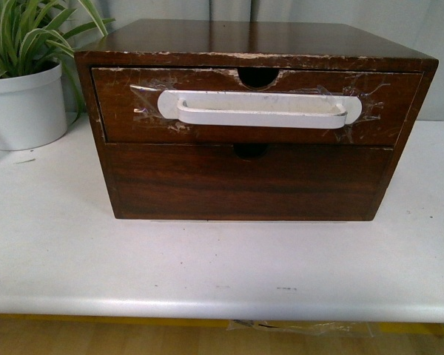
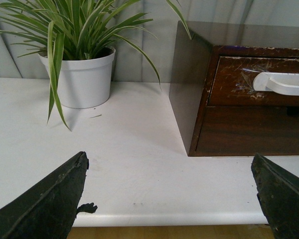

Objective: Open drawer

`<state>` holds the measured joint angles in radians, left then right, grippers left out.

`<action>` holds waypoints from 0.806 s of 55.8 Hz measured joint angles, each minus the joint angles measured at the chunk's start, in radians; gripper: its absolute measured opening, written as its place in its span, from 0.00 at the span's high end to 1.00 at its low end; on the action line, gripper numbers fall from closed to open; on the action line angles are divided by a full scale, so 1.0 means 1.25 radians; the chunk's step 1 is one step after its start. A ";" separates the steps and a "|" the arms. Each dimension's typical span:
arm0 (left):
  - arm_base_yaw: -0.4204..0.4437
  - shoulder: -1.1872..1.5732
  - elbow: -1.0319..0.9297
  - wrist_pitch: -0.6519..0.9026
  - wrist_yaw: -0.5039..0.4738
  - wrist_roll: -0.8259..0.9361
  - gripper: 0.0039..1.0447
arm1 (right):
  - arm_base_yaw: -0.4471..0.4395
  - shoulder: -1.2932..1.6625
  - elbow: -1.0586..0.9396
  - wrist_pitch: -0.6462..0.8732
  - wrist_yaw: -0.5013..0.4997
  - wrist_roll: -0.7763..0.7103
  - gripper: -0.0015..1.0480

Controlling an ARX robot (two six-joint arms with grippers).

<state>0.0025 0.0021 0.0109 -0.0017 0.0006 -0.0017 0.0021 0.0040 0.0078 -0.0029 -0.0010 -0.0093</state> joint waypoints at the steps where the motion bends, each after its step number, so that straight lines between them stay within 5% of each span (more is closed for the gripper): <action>1: 0.000 0.000 0.000 0.000 0.000 0.000 0.06 | 0.000 0.000 0.000 0.000 0.000 0.000 0.09; 22: 0.000 0.000 0.000 0.000 0.000 0.000 0.06 | 0.000 0.000 0.000 0.000 0.000 0.000 0.09; 28: -0.023 0.028 0.000 0.059 -0.060 0.005 0.06 | 0.060 0.089 0.038 -0.051 0.201 0.004 0.09; 45: -0.067 0.406 0.118 0.195 0.296 0.193 0.06 | 0.099 0.387 0.238 -0.121 -0.008 -0.171 0.09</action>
<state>-0.0807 0.5091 0.1585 0.2417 0.3706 0.2394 0.1261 0.4877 0.3054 -0.1539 -0.0105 -0.2230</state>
